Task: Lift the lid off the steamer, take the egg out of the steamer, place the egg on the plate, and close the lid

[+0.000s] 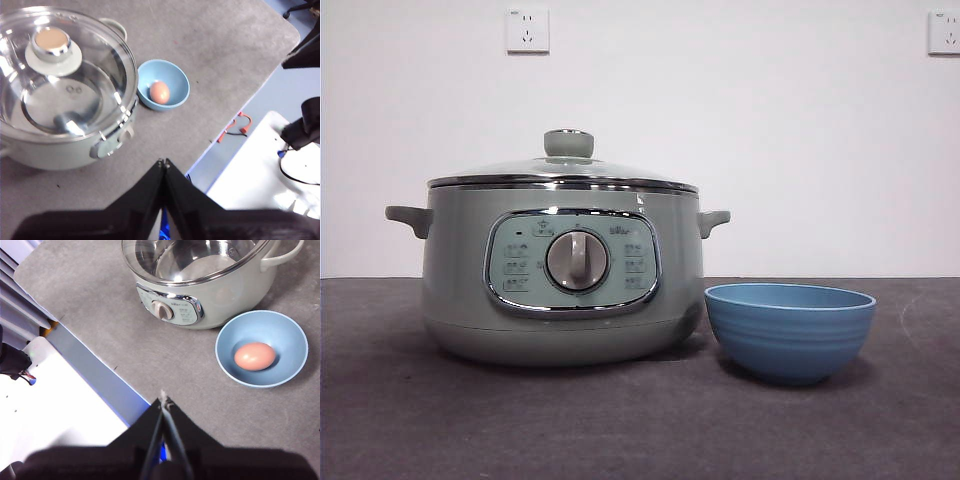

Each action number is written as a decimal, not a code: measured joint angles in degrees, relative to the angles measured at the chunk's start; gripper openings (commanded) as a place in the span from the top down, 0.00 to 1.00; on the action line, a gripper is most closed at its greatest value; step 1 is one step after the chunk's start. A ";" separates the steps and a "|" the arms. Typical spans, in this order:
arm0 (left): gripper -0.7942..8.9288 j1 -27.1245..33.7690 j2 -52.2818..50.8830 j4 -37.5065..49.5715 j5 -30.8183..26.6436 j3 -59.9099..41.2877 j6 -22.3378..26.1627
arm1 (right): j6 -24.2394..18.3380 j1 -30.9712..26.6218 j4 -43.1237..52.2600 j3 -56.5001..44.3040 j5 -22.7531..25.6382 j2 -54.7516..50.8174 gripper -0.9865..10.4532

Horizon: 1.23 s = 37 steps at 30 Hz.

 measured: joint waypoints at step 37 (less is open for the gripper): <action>0.92 28.79 -48.59 58.64 -22.60 -71.63 -0.72 | 0.11 0.00 0.00 0.00 0.00 -0.04 0.91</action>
